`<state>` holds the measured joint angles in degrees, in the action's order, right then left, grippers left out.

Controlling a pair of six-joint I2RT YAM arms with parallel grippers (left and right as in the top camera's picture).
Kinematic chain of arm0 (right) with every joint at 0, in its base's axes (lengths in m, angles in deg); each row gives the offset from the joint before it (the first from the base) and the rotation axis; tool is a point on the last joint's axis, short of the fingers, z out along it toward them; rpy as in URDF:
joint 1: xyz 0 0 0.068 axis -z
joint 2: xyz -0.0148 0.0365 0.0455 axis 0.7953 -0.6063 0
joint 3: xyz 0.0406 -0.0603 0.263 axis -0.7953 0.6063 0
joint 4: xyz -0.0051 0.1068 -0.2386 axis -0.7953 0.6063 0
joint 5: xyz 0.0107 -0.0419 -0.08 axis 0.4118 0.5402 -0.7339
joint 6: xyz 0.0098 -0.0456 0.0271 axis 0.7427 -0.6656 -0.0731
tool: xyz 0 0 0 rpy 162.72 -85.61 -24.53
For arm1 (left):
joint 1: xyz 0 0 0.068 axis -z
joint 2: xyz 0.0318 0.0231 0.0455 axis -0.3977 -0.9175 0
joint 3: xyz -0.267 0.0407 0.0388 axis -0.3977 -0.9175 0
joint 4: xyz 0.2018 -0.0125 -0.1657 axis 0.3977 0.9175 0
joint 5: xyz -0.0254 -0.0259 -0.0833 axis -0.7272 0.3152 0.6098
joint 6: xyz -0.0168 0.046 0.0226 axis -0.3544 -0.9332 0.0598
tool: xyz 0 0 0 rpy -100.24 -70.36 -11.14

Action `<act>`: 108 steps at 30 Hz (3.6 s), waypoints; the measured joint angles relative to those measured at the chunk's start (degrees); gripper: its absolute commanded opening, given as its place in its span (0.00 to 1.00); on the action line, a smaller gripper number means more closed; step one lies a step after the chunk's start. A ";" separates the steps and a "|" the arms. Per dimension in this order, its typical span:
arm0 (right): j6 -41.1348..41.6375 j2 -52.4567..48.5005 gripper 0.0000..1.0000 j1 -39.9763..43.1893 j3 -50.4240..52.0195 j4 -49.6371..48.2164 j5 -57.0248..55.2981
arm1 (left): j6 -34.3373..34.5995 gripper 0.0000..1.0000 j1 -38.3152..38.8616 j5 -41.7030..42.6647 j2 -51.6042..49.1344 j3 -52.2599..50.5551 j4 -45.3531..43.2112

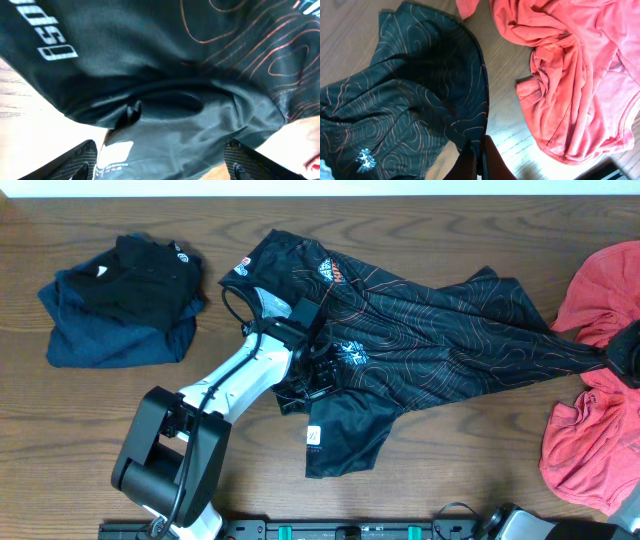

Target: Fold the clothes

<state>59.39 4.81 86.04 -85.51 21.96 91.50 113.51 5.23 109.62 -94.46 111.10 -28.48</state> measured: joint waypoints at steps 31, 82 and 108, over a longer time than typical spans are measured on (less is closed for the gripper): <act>-0.66 0.00 0.01 0.00 0.00 0.17 -0.02 | 1.75 0.68 2.58 -2.56 -3.63 -0.63 -2.56; -1.07 0.00 0.01 0.00 0.00 0.15 0.00 | -1.36 0.08 3.06 -2.97 -2.78 -1.40 -7.32; -1.07 0.00 0.01 0.02 0.00 0.00 0.00 | -2.84 0.29 3.72 -2.97 0.04 -4.46 -2.73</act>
<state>58.32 4.81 86.07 -85.51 21.96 91.50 110.67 8.95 106.65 -94.41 106.64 -31.21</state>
